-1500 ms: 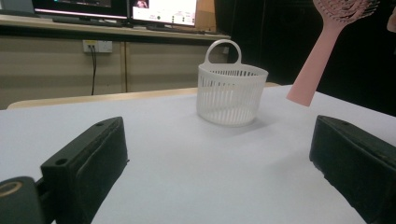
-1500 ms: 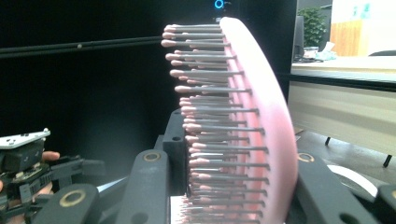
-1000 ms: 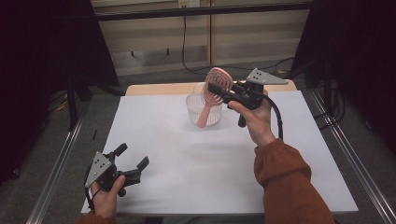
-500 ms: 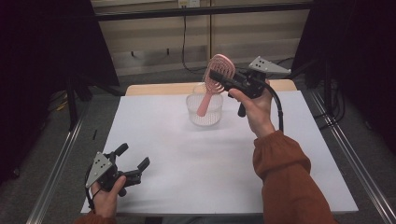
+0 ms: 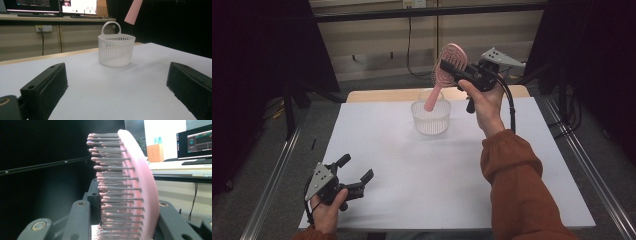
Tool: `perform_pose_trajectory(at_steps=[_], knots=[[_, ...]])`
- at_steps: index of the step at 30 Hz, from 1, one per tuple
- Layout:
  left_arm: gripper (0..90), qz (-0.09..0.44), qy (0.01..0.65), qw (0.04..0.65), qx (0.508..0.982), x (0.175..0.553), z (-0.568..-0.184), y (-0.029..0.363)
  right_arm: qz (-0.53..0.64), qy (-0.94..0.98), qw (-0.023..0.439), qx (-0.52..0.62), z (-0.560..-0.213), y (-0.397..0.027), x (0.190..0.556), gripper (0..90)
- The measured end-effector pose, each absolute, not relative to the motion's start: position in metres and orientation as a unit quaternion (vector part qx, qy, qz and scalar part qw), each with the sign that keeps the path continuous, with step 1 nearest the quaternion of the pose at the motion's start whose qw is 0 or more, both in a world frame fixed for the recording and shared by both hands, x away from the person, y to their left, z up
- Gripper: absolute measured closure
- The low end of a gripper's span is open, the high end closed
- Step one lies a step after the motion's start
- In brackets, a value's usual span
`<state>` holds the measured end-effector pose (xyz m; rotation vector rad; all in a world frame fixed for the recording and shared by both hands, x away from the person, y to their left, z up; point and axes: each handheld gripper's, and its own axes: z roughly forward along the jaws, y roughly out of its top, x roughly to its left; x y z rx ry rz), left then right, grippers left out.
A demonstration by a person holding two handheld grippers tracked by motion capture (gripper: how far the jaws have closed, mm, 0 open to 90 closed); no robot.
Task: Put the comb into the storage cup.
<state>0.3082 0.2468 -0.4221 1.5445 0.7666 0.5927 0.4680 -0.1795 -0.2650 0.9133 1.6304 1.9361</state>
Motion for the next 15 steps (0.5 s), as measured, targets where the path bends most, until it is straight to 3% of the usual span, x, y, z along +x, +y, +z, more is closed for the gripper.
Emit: perform_pose_trajectory(at_steps=[15], knots=[[3.7, 0.254, 0.333, 0.612, 0.670, 0.309, -0.422, 0.247, 0.695, 0.589, 0.236, 0.337, -0.287, -0.170, 0.482, 64.6]])
